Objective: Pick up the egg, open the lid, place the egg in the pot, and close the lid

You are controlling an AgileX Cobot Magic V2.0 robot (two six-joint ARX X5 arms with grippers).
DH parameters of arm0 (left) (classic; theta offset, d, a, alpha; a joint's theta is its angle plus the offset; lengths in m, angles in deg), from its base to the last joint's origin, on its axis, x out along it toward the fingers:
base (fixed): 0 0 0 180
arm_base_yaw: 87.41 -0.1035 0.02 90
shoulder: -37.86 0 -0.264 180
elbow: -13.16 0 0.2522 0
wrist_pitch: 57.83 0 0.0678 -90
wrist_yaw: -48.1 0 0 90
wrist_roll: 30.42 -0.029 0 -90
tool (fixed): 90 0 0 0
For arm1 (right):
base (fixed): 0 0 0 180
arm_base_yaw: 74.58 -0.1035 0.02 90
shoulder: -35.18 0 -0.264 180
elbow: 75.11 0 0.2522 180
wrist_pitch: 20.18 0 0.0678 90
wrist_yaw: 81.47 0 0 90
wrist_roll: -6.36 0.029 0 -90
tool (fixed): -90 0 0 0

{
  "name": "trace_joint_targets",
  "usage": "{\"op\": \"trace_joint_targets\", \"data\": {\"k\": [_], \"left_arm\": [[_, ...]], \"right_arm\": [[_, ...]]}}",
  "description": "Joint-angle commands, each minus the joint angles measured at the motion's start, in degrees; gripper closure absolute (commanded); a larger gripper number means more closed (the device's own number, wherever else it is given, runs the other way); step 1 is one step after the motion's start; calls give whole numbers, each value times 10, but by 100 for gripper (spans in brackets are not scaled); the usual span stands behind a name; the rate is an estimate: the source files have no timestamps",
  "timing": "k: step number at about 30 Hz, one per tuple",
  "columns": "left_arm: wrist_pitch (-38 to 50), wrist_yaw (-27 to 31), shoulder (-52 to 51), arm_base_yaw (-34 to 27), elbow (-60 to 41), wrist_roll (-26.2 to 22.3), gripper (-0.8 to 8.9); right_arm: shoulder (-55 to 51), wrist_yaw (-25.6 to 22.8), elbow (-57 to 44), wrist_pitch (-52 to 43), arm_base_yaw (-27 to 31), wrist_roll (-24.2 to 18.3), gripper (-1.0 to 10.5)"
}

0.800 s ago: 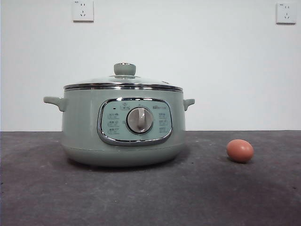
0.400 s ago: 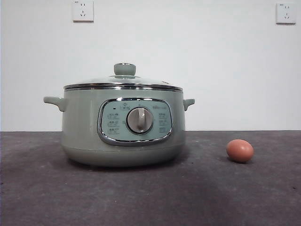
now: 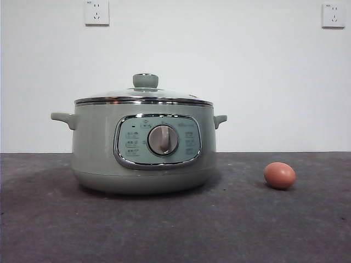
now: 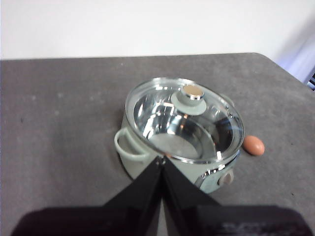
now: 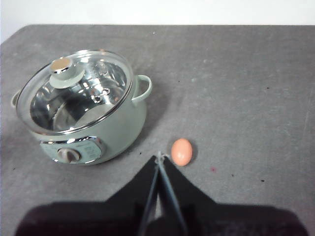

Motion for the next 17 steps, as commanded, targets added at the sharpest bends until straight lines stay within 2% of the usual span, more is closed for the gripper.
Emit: {"op": "trace_joint_targets", "data": {"k": [1,3,5,6,7,9,11,12,17], "left_arm": [[-2,-7,4,1,8,-11,817],[-4,-30,7,1,14,-11,813],[-4,-51,11,1,17,-11,801],[-4,-62,14,1,18,-11,741],[-4,-67,16,1,19,-11,661],[-4,-76,21,1,21,-11,377],[-4,-78,25,1,21,-10,128],[-5,-78,27,1,21,-10,88],[-3,-78,35,8,21,-9,90]], "right_arm": [[3,8,8,0,0,-10,940],[4,8,10,0,0,-11,923],[4,8,10,-1,0,-11,806],[4,8,10,-1,0,-10,703],[4,8,10,0,0,-10,631],[4,8,10,0,0,-10,476],[4,8,10,1,0,-9,378],[4,8,10,1,0,-8,371],[4,8,10,4,0,-8,373]]}}
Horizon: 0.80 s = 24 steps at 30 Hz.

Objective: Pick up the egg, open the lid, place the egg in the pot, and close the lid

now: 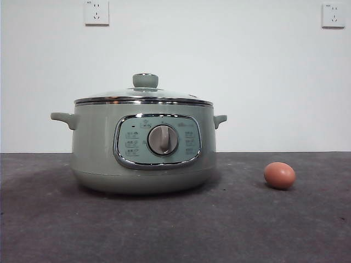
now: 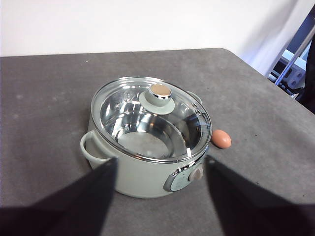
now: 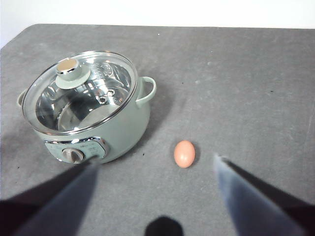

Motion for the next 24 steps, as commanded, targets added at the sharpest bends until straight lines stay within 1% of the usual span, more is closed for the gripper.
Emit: {"op": "trace_joint_targets", "data": {"k": [1,8,14,18,20,24], "left_arm": [[4,-3,4,6,2,-5,90],[38,-3,41,34,7,-5,90],[57,8,122,76,54,-12,90],[58,39,201,113,108,-34,91],[58,56,241,135,134,-38,91],[60,101,323,180,186,-58,91]], "right_arm": [[0,2,2,0,0,-3,375],[5,2,2,0,0,-3,375],[24,2,2,4,0,-2,379],[35,2,2,7,0,-2,379],[39,2,2,8,0,-2,379],[49,2,2,8,0,-2,379]]}}
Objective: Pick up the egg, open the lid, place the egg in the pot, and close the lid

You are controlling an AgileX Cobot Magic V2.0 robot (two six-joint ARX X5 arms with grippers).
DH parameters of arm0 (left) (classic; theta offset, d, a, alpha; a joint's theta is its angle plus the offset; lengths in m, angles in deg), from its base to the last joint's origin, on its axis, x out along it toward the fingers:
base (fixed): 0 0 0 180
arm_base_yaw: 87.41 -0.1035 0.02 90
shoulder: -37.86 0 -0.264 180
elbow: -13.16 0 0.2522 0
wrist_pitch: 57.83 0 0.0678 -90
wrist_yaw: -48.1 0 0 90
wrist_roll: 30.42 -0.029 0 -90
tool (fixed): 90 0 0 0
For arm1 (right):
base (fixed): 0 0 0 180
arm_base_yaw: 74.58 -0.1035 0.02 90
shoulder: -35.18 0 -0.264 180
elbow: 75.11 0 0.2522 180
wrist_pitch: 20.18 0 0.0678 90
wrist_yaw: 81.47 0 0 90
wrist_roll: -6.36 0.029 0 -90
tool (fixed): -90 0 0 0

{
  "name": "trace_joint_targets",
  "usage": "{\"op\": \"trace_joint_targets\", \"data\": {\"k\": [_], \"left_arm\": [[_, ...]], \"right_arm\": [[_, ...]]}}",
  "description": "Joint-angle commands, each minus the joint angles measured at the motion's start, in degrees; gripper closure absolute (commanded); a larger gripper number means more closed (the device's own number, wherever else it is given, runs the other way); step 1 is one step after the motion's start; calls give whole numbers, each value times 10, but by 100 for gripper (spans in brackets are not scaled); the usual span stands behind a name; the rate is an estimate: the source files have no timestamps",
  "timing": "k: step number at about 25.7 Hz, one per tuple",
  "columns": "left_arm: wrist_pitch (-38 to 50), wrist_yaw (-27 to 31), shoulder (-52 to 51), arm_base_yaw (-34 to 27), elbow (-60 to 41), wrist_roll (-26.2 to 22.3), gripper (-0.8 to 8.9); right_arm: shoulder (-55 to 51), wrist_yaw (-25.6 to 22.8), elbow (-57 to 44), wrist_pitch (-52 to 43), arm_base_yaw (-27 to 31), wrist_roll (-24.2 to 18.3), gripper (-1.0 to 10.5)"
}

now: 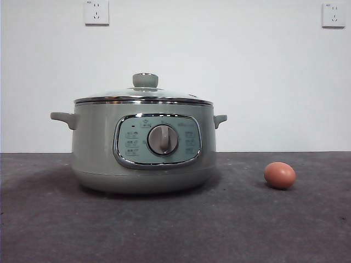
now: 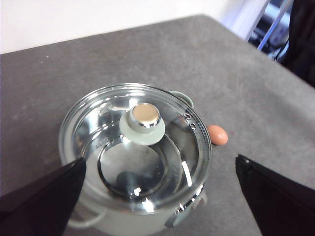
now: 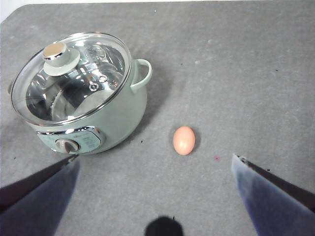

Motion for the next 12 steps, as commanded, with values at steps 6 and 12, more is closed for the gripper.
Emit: {"op": "trace_joint_targets", "data": {"k": [6,12], "left_arm": [[22,114,198,93,112,-66,91],[62,130,309,115,140,-75,91]], "right_arm": [[23,2,2,1,-1,-2,379],[27,2,2,5,-1,-2,380]]}}
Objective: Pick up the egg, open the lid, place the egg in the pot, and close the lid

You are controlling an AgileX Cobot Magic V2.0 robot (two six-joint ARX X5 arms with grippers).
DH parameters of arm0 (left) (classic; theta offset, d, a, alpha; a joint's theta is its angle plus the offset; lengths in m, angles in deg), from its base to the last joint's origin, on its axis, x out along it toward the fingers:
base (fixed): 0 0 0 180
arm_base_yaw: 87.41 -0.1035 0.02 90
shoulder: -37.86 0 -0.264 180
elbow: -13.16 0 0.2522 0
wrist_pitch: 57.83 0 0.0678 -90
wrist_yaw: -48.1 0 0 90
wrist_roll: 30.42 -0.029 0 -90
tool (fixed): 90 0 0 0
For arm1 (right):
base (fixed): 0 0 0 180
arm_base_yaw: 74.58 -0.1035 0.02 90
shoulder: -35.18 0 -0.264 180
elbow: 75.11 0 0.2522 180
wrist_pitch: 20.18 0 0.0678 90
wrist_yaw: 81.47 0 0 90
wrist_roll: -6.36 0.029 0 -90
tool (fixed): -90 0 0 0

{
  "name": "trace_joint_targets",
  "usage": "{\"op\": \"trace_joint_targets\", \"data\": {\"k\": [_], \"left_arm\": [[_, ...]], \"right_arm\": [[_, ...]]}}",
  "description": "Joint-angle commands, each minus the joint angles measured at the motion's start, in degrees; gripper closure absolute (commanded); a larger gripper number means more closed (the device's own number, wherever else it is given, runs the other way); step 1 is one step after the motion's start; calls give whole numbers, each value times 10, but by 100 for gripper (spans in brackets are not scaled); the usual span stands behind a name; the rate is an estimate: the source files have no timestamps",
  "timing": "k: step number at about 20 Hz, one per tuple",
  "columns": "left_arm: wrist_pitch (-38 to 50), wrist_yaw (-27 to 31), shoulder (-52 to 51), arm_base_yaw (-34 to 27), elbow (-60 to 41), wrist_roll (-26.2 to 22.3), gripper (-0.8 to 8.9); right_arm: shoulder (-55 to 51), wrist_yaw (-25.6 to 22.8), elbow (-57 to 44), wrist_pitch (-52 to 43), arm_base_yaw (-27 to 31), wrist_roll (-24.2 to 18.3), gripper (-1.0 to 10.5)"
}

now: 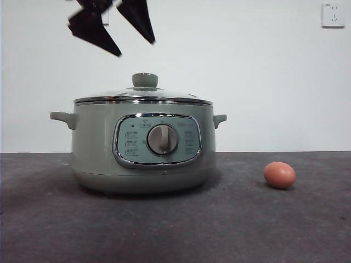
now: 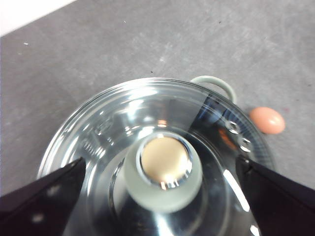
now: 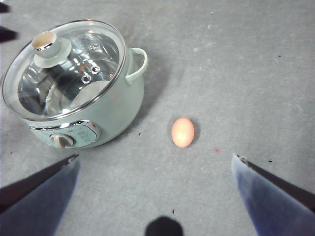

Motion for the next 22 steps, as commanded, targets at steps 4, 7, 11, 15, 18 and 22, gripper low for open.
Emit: {"op": "trace_joint_targets", "data": {"k": [4,7,11,15,18,22], "left_arm": [[14,3,49,8,2,-9,91],[22,5,64,8,2,-6,96],[16,16,75,12,2,-3,185],[18,15,75,18,2,7,436],[17,15,75,21,2,11,557],[6,15,75,22,2,16,703]], "right_arm": [[0,2,2,1,-1,-2,380],[2,2,2,0,-1,-2,380],[7,2,2,4,-1,-2,380],[8,2,2,4,-1,-2,380],[11,2,2,5,-1,-2,381],[11,2,2,5,-1,-2,381]]}}
